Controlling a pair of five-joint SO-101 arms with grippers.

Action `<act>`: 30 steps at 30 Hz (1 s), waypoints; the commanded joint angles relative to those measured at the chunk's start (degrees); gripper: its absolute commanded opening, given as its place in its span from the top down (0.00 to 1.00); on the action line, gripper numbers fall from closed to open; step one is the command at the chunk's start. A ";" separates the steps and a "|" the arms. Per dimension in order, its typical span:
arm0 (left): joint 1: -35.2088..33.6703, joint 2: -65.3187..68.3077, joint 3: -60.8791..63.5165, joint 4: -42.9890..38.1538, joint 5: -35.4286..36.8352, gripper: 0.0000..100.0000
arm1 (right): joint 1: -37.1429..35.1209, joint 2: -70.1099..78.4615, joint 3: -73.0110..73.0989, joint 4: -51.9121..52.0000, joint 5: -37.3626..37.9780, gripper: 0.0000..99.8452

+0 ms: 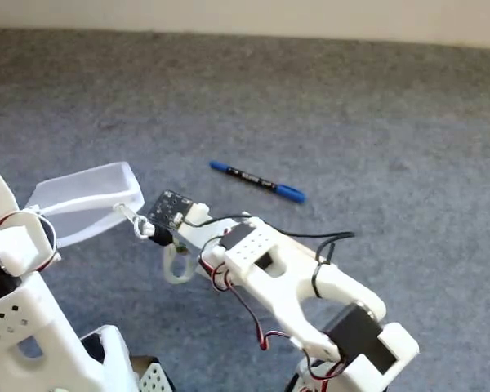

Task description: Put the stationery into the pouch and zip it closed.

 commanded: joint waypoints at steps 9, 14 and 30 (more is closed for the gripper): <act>-0.48 -0.31 -1.89 -1.05 0.26 1.00 | 3.91 -21.05 1.54 7.25 0.18 0.99; -0.40 -0.31 -1.98 -1.05 0.26 1.00 | 4.09 -29.41 3.21 7.25 -6.86 0.99; 16.75 -0.22 -12.09 2.20 0.44 1.00 | 4.26 -38.81 11.56 -5.93 -26.99 0.99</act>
